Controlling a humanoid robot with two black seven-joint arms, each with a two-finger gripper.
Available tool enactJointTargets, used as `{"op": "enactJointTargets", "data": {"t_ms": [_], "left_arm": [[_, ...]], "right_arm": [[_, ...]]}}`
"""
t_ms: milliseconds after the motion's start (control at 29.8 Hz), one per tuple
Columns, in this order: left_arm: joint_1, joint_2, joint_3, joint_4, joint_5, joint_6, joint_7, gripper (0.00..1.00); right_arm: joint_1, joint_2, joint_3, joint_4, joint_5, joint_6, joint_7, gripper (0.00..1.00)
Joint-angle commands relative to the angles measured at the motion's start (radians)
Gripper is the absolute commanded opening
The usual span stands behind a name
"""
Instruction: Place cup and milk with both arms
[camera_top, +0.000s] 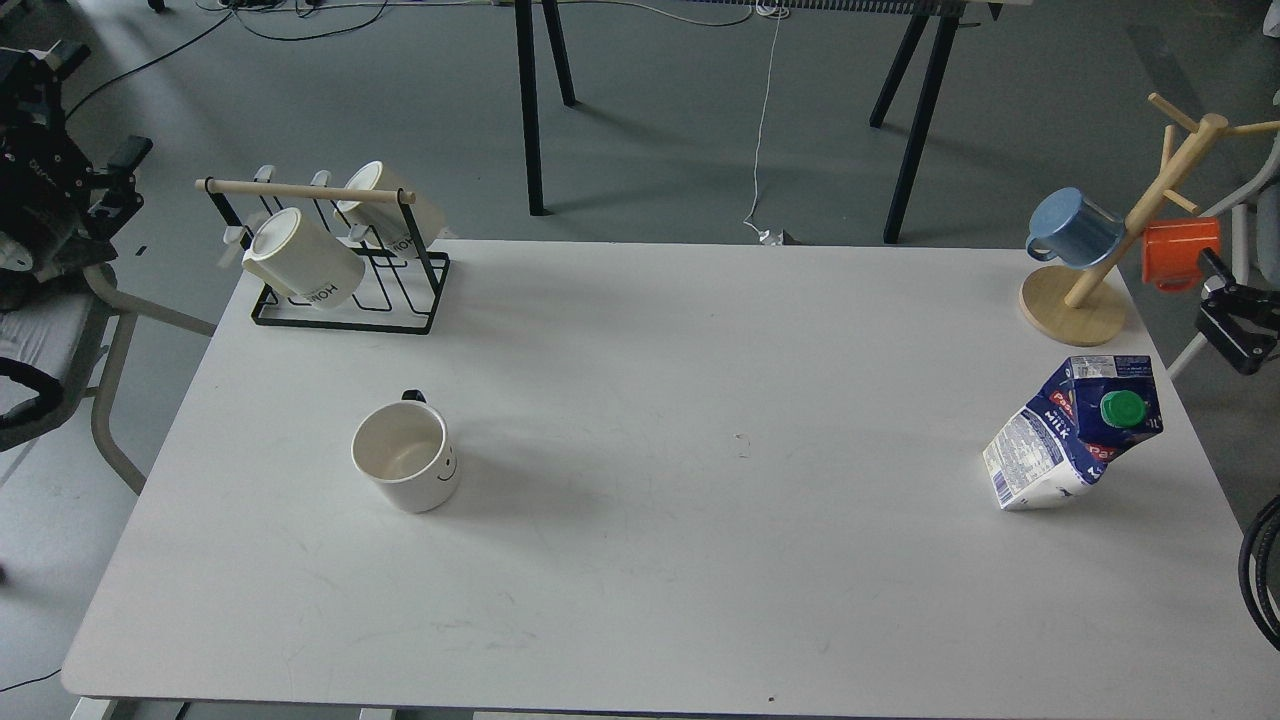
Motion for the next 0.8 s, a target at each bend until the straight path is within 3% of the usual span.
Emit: {"op": "enactJointTargets", "data": {"t_ms": [0, 235, 402, 637, 771], "left_arm": [[0.003, -0.001, 0.000, -0.001, 0.000, 0.000, 0.000, 1.00], [-0.005, 0.011, 0.000, 0.017, -0.009, 0.000, 0.000, 1.00], [0.001, -0.006, 0.012, 0.112, 0.010, 0.000, 0.000, 1.00], [-0.100, -0.026, 0.021, 0.106, 0.228, 0.000, 0.000, 1.00], [-0.168, 0.025, 0.021, 0.008, 0.523, 0.000, 0.000, 1.00]], "right_arm": [[-0.001, 0.013, 0.000, 0.001, -0.001, 0.000, 0.000, 0.98], [-0.001, 0.017, 0.001, 0.000, -0.001, 0.000, 0.000, 0.98], [-0.002, 0.019, 0.009, 0.000, -0.001, 0.000, 0.001, 0.98], [-0.008, 0.019, 0.020, -0.002, -0.001, 0.000, 0.003, 0.98], [-0.011, 0.019, 0.018, -0.008, -0.003, 0.000, 0.003, 0.98]]}}
